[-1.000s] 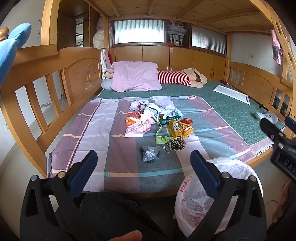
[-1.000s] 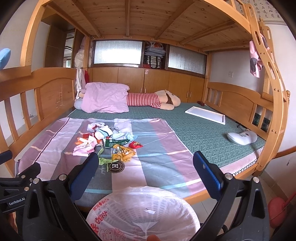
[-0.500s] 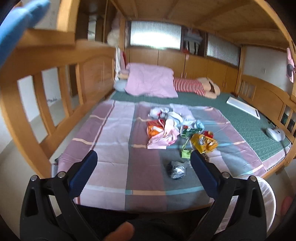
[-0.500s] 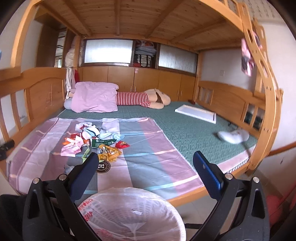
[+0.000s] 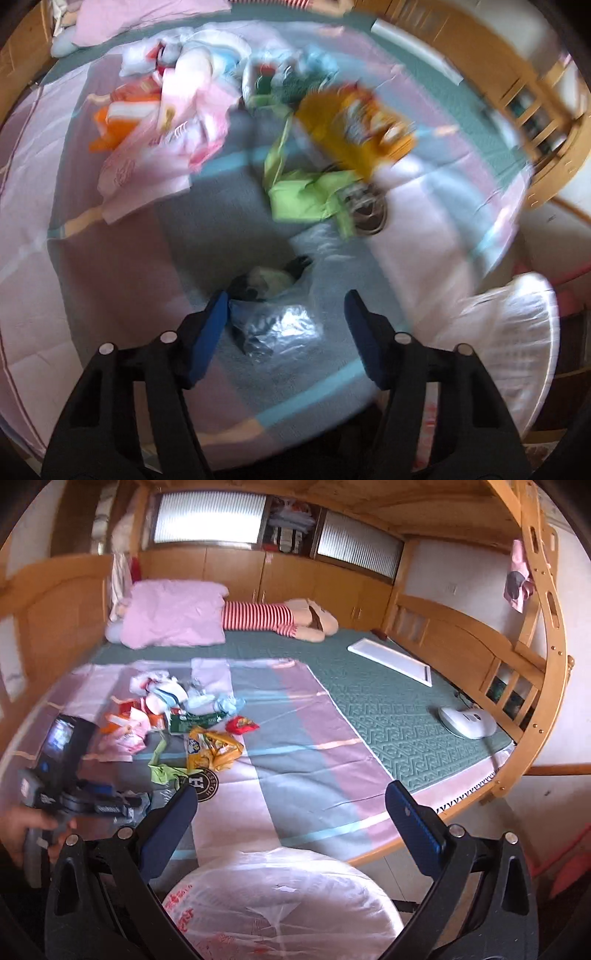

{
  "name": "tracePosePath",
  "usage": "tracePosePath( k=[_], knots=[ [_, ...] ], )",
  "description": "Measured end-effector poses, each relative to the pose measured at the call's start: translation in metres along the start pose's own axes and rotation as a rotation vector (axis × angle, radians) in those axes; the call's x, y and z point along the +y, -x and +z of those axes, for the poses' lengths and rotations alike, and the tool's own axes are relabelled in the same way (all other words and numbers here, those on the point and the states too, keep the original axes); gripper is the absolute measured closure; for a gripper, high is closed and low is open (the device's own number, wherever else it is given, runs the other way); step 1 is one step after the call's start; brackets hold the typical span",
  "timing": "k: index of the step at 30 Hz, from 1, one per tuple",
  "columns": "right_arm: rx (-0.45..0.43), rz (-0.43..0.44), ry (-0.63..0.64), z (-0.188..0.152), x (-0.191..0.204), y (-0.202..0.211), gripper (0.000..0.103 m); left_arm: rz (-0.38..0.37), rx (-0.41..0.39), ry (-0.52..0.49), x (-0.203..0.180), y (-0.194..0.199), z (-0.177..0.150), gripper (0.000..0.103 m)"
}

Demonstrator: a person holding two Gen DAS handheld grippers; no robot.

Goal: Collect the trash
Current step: 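Lower the left gripper onto the grey plastic bag and close it, then carry the grey bag to the wastebasket and open the left gripper while the right gripper grasps the pink paper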

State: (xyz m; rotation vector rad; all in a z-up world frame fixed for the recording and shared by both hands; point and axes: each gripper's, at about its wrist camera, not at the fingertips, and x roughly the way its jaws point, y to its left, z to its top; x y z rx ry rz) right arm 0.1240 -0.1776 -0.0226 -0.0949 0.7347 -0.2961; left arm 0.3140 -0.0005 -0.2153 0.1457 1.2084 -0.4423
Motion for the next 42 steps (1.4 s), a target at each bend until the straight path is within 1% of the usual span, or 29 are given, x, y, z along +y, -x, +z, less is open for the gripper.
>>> tracePosePath(
  k=[1,2,3,4,5,7,8,9,11,12,13,15,16,17,19,21,22,23,24,25,27,28,29,31,33,35,36,39,42],
  knots=[
    [0.019,0.017,-0.002,0.003,0.009,-0.01,0.003,0.041,-0.001,-0.018,0.001,-0.004,-0.002,0.048],
    [0.038,0.031,-0.006,0.005,0.018,-0.02,0.003,0.043,0.005,-0.011,0.008,-0.006,0.0,0.05],
    [0.062,0.047,-0.012,0.009,0.028,-0.031,0.003,-0.002,-0.005,0.041,0.018,-0.002,0.0,0.051],
    [0.089,0.083,-0.021,0.013,0.041,-0.045,0.003,-0.028,-0.01,0.094,0.028,0.001,0.0,0.051],
    [0.106,0.116,-0.031,0.015,0.052,-0.056,0.003,-0.033,-0.016,0.136,0.038,0.004,0.0,0.052],
    [0.154,0.178,-0.066,0.021,0.077,-0.081,0.003,0.022,-0.065,0.259,0.07,0.021,-0.008,0.052],
    [0.174,0.213,-0.083,0.025,0.089,-0.093,0.003,0.034,-0.093,0.307,0.081,0.031,-0.014,0.052],
    [0.188,0.253,-0.096,0.029,0.101,-0.102,0.003,0.024,-0.157,0.385,0.104,0.052,-0.021,0.052],
    [0.191,0.31,-0.085,0.039,0.131,-0.119,0.004,0.0,-0.254,0.486,0.134,0.086,-0.033,0.052],
    [0.187,0.333,-0.067,0.046,0.15,-0.128,0.004,0.016,-0.294,0.527,0.149,0.098,-0.04,0.052],
    [0.195,0.339,-0.065,0.05,0.163,-0.136,0.005,0.039,-0.313,0.553,0.159,0.105,-0.048,0.052],
    [0.245,0.396,-0.091,0.057,0.185,-0.156,0.007,0.072,-0.331,0.623,0.179,0.111,-0.059,0.052],
    [0.287,0.432,-0.125,0.061,0.196,-0.173,0.011,0.06,-0.329,0.643,0.182,0.112,-0.063,0.052],
    [0.316,0.426,-0.147,0.062,0.204,-0.185,0.014,0.035,-0.324,0.668,0.187,0.11,-0.066,0.052],
    [0.381,0.385,-0.194,0.06,0.222,-0.216,0.015,0.005,-0.321,0.67,0.184,0.108,-0.069,0.052],
    [0.411,0.343,-0.21,0.055,0.233,-0.238,0.015,-0.003,-0.327,0.65,0.184,0.112,-0.069,0.051],
    [0.417,0.311,-0.203,0.052,0.239,-0.249,0.018,-0.002,-0.336,0.639,0.182,0.116,-0.071,0.051],
    [0.422,0.301,-0.199,0.05,0.243,-0.256,0.038,0.002,-0.342,0.63,0.182,0.117,-0.073,0.051],
    [0.43,0.313,-0.204,0.047,0.244,-0.26,0.047,0.01,-0.342,0.625,0.182,0.118,-0.073,0.051],
    [0.427,0.329,-0.227,0.044,0.242,-0.261,0.05,0.014,-0.336,0.627,0.184,0.119,-0.074,0.051],
    [0.422,0.378,-0.248,0.041,0.237,-0.248,0.064,0.009,-0.335,0.635,0.188,0.12,-0.077,0.051],
    [0.417,0.403,-0.248,0.039,0.233,-0.235,0.072,0.011,-0.338,0.638,0.19,0.124,-0.08,0.051],
    [0.403,0.416,-0.25,0.036,0.23,-0.223,0.077,0.018,-0.342,0.638,0.189,0.126,-0.08,0.051],
    [0.354,0.442,-0.228,0.028,0.221,-0.192,0.078,0.019,-0.35,0.628,0.186,0.129,-0.082,0.051],
    [0.317,0.456,-0.209,0.02,0.214,-0.174,0.079,0.008,-0.358,0.604,0.181,0.13,-0.082,0.051],
    [0.292,0.449,-0.194,0.012,0.204,-0.159,0.08,-0.012,-0.368,0.572,0.174,0.131,-0.08,0.051],
    [0.281,0.442,-0.183,0.01,0.201,-0.153,0.08,-0.037,-0.376,0.546,0.169,0.131,-0.079,0.051],
    [0.259,0.402,-0.104,0.005,0.199,-0.139,0.08,-0.079,-0.392,0.48,0.156,0.132,-0.075,0.051],
    [0.217,0.409,-0.104,0.007,0.179,-0.116,0.08,-0.08,-0.415,0.413,0.142,0.133,-0.07,0.051]
  ],
)
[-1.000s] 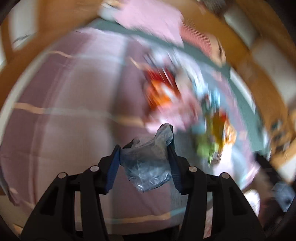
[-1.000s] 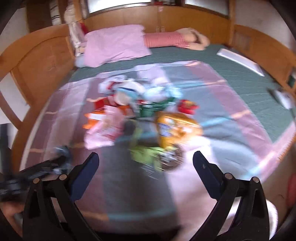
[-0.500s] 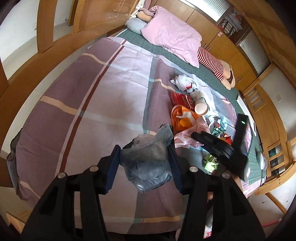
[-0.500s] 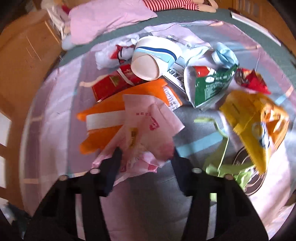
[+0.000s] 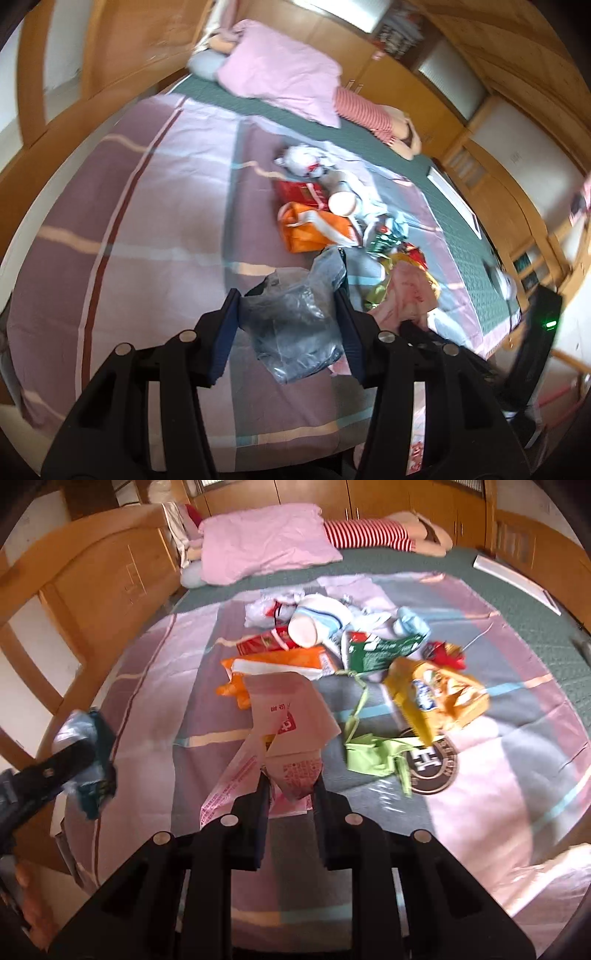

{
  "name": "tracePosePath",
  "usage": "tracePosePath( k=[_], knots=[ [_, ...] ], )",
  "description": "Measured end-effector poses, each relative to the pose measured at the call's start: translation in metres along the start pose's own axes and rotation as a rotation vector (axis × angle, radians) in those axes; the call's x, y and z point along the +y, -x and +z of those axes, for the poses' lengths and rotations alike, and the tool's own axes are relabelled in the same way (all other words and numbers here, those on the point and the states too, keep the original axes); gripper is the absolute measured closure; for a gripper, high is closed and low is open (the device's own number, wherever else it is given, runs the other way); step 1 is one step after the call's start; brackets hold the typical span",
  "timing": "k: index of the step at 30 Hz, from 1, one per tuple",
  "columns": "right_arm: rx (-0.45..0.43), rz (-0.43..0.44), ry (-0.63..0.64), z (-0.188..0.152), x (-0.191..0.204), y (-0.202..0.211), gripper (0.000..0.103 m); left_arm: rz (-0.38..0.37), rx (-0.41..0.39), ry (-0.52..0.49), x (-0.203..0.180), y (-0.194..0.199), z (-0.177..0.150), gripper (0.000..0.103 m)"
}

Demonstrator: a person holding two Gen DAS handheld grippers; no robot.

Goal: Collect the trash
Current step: 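Carry the grey bag to the wastebasket and open the left gripper while the right gripper grasps the pink paper, then grasp the orange bread bag with the right gripper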

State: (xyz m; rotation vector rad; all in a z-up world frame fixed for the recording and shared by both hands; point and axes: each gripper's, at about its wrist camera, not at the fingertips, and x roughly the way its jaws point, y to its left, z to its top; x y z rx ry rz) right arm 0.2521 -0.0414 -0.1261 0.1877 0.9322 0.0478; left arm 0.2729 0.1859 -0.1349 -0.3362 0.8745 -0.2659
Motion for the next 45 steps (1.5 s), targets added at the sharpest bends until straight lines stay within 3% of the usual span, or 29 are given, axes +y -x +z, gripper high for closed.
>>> tracePosePath(
  k=[2,7,11,13,15,17,22,25,26,28,30,32,35,36,39,42,44,45],
  knots=[
    [-0.045,-0.013,0.03,0.003,-0.008,0.031,0.08,-0.058,0.0,-0.031,-0.009,-0.001,-0.002,0.051],
    [-0.113,-0.164,0.114,-0.008,-0.05,0.113,0.08,-0.26,0.021,-0.12,-0.045,0.0,-0.012,0.051],
    [-0.028,-0.304,0.089,-0.035,-0.108,0.153,0.08,-0.439,0.091,-0.198,-0.085,-0.001,-0.03,0.051],
    [0.087,-0.333,0.004,-0.057,-0.142,0.157,0.08,-0.509,0.123,-0.237,-0.104,-0.001,-0.038,0.051],
    [0.204,-0.34,-0.094,-0.081,-0.171,0.152,0.069,-0.576,0.159,-0.276,-0.124,-0.001,-0.049,0.051],
    [0.251,-0.357,-0.181,-0.1,-0.195,0.153,0.039,-0.634,0.205,-0.314,-0.144,-0.003,-0.062,0.051],
    [0.05,-0.495,-0.31,-0.089,-0.232,0.21,0.028,-0.788,0.356,-0.44,-0.197,-0.007,-0.118,0.051],
    [-0.058,-0.484,-0.351,-0.078,-0.238,0.237,0.021,-0.861,0.453,-0.532,-0.231,-0.011,-0.162,0.049],
    [-0.076,-0.483,-0.347,-0.076,-0.236,0.242,0.02,-0.867,0.475,-0.546,-0.237,-0.013,-0.172,0.041],
    [-0.1,-0.484,-0.327,-0.074,-0.232,0.248,0.02,-0.847,0.514,-0.574,-0.247,-0.021,-0.191,0.025],
    [-0.118,-0.484,-0.307,-0.07,-0.225,0.248,0.019,-0.813,0.501,-0.588,-0.248,-0.025,-0.195,0.02],
    [-0.131,-0.484,-0.285,-0.066,-0.221,0.246,0.018,-0.785,0.457,-0.551,-0.239,-0.026,-0.181,0.016],
    [-0.149,-0.464,-0.264,-0.058,-0.209,0.239,0.018,-0.73,0.364,-0.405,-0.206,-0.022,-0.139,0.014],
    [-0.157,-0.44,-0.268,-0.054,-0.205,0.235,0.018,-0.649,0.308,-0.363,-0.19,-0.02,-0.119,0.014],
    [-0.148,-0.325,-0.27,-0.037,-0.19,0.211,0.017,-0.258,0.08,-0.24,-0.127,-0.007,-0.062,0.013],
    [-0.13,-0.221,-0.217,-0.013,-0.156,0.165,0.017,0.069,-0.061,-0.069,-0.062,0.009,-0.026,0.013],
    [-0.101,-0.166,-0.186,0.006,-0.127,0.122,0.017,0.207,-0.084,0.091,-0.014,0.02,-0.013,0.013],
    [-0.081,-0.141,-0.176,0.013,-0.115,0.103,0.017,0.229,-0.083,0.146,0.0,0.023,-0.01,0.013]
  ],
)
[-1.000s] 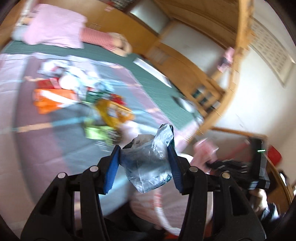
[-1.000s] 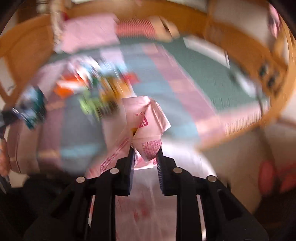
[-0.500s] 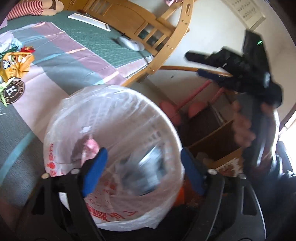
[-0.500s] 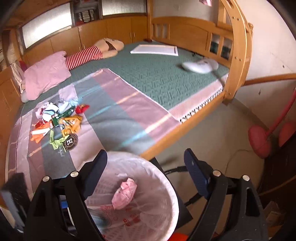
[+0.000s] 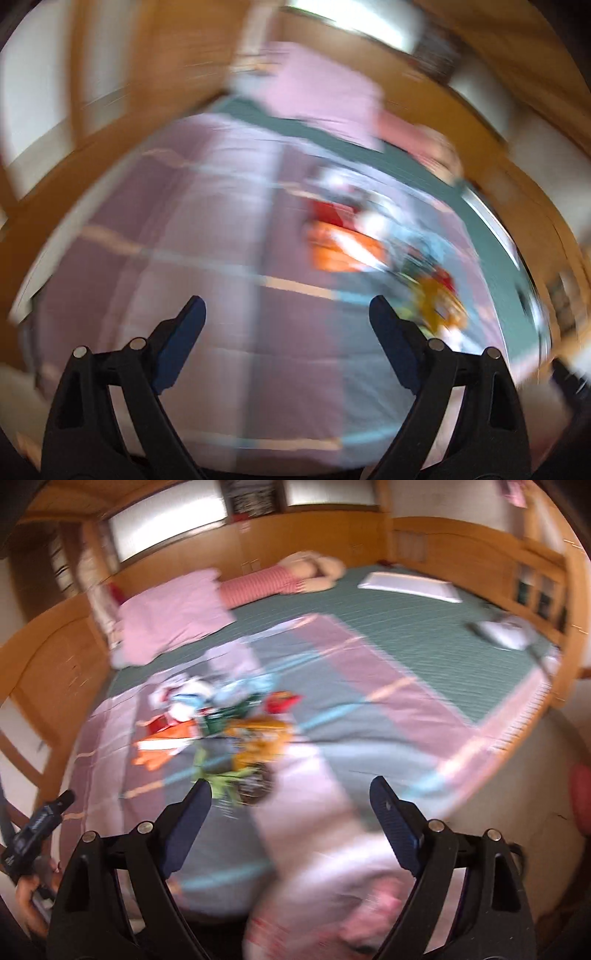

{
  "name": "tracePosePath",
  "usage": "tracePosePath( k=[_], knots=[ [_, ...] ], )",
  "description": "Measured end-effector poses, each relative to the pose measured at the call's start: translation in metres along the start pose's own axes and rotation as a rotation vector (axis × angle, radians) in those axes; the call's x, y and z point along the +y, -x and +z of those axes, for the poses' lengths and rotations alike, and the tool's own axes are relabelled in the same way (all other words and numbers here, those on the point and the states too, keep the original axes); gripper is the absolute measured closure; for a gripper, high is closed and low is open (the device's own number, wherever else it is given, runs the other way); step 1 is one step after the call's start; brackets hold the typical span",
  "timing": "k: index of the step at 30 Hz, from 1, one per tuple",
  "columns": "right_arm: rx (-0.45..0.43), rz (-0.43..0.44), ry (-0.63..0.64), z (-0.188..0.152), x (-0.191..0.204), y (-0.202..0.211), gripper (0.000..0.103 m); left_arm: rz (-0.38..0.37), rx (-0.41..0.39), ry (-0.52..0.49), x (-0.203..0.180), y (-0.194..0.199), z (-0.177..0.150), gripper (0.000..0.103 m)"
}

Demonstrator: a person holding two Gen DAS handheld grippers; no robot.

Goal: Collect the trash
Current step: 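Grasp the orange bread bag with the right gripper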

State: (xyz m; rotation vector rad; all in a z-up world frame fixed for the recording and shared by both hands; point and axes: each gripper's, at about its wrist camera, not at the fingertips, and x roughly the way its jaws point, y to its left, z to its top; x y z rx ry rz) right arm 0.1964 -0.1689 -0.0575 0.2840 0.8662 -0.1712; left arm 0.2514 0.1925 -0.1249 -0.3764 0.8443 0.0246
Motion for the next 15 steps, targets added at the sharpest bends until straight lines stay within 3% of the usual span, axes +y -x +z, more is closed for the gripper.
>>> tracePosePath(
  k=[3,9,10,11,13,15],
  knots=[
    [0.059,0.034,0.068,0.002,0.057,-0.065,0.017,0.026,0.024,0.097,0.024,0.0,0.005,0.012],
    [0.188,-0.167,0.308,-0.007,0.128,-0.181,0.026,0.0,0.083,0.114,0.037,-0.002,0.003,0.011],
    [0.212,-0.177,0.321,-0.01,0.129,-0.191,0.033,0.002,0.083,0.116,0.04,0.0,0.006,0.011],
    [0.246,-0.18,0.323,-0.013,0.13,-0.202,0.055,0.001,0.084,0.121,0.046,0.0,0.006,0.011],
    [0.308,-0.14,0.292,-0.019,0.13,-0.213,0.078,-0.001,0.088,0.156,0.054,0.002,0.007,0.01],
    [0.313,-0.057,0.256,-0.02,0.137,-0.206,0.079,0.008,0.085,0.213,0.065,0.001,0.009,0.01]
  ],
)
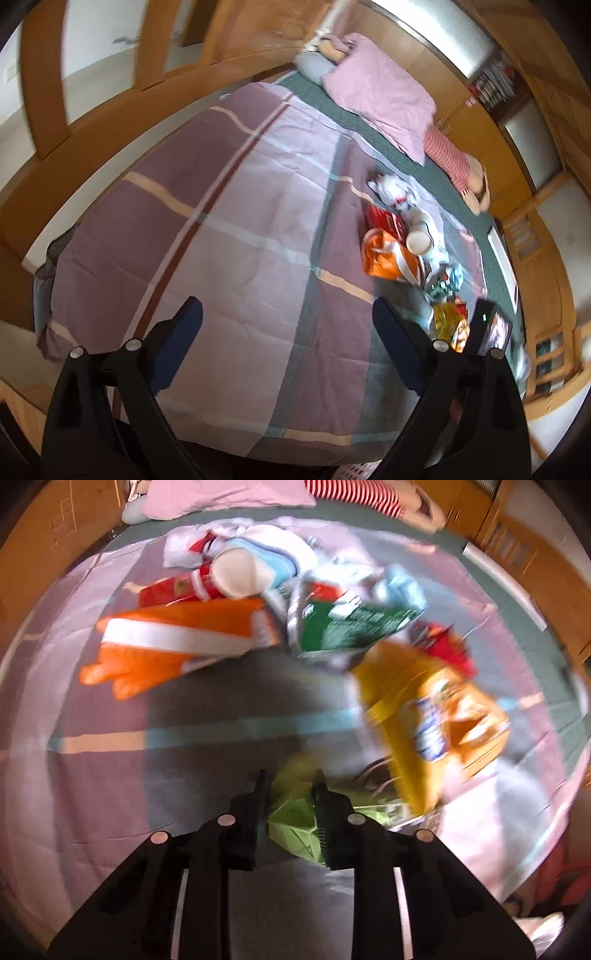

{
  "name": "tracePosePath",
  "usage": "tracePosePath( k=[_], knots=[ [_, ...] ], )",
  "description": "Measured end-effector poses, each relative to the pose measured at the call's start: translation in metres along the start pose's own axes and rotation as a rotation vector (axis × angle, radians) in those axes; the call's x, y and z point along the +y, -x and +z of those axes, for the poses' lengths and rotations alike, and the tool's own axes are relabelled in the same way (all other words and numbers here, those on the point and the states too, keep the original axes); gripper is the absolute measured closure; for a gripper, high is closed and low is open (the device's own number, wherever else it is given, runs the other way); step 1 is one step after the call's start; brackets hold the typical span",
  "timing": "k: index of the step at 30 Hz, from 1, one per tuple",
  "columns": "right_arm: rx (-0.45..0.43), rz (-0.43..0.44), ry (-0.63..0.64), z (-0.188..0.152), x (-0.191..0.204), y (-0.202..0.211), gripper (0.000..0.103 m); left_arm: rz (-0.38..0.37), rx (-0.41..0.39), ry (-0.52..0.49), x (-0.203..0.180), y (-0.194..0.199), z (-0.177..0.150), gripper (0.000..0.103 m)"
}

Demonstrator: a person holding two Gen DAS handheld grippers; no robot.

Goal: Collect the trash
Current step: 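Grasp the orange bread bag with the right gripper, then grasp the green paper crane with the left gripper while the right gripper holds the orange bag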

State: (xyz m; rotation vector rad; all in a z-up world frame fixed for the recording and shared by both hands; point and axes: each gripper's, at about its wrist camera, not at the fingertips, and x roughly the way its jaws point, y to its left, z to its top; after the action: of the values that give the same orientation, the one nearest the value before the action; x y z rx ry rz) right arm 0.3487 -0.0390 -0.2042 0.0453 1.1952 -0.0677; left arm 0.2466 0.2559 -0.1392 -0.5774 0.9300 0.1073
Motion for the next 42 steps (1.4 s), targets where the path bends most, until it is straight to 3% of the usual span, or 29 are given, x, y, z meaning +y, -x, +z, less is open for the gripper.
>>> tracePosePath(
  k=[4,6,7,8,10,11,13,16,20,22,23,25,30,32,34,37,40,41,42],
  knots=[
    [0.049,0.304,0.019,-0.005,0.037,0.02,0.079,-0.005,-0.021,0.141,0.027,0.006,0.007,0.01],
    [0.108,0.409,0.078,-0.006,0.061,0.023,0.076,0.001,-0.037,0.201,0.039,0.01,0.009,0.01],
    [0.124,0.46,0.102,-0.006,0.073,0.025,0.061,0.003,-0.042,0.224,0.045,0.012,0.01,0.01],
    [0.109,0.471,0.103,-0.002,0.075,0.029,0.034,0.003,-0.043,0.243,0.05,0.012,0.011,0.01],
    [-0.009,0.405,0.044,0.015,0.068,0.038,0.014,0.002,-0.042,0.271,0.056,0.013,0.012,0.01],
    [-0.043,0.372,0.01,0.024,0.061,0.038,0.014,0.002,-0.043,0.285,0.06,0.013,0.012,0.01],
    [-0.029,0.351,-0.114,0.05,0.044,0.019,0.014,0.002,-0.046,0.315,0.066,0.014,0.013,0.009],
    [0.032,0.48,-0.405,0.07,0.015,-0.022,0.014,-0.002,-0.04,0.326,0.07,0.012,0.014,0.009],
    [0.036,0.441,-0.582,0.082,-0.001,-0.067,0.015,-0.012,-0.027,0.326,0.071,0.009,0.014,0.008],
    [-0.006,0.442,-0.599,0.088,-0.003,-0.075,0.019,-0.007,-0.027,0.318,0.071,0.008,0.013,0.008],
    [-0.031,0.438,-0.575,0.09,-0.001,-0.073,0.042,-0.002,-0.025,0.315,0.071,0.008,0.013,0.008],
    [-0.02,0.453,-0.504,0.093,0.004,-0.073,0.051,0.0,-0.019,0.321,0.073,0.006,0.014,0.008],
    [0.012,0.425,-0.359,0.066,0.011,-0.036,0.055,-0.001,-0.021,0.337,0.074,0.005,0.013,0.008],
    [0.021,0.378,-0.241,0.055,0.013,-0.014,0.055,-0.002,-0.017,0.322,0.071,0.004,0.013,0.008],
    [0.036,0.263,-0.065,0.04,0.018,0.009,0.055,0.002,-0.011,0.31,0.069,0.003,0.013,0.008],
    [-0.025,-0.082,0.25,0.011,0.031,0.038,0.055,0.005,-0.006,0.306,0.069,0.001,0.013,0.008],
    [-0.04,-0.434,0.529,-0.014,0.035,0.034,0.054,0.01,-0.008,0.299,0.066,-0.001,0.012,0.008],
    [-0.029,-0.516,0.615,-0.023,0.038,0.026,0.053,0.013,-0.009,0.295,0.065,-0.001,0.012,0.008],
    [-0.021,-0.541,0.656,-0.027,0.041,0.021,0.051,0.018,-0.007,0.289,0.063,-0.003,0.011,0.008]
  ],
)
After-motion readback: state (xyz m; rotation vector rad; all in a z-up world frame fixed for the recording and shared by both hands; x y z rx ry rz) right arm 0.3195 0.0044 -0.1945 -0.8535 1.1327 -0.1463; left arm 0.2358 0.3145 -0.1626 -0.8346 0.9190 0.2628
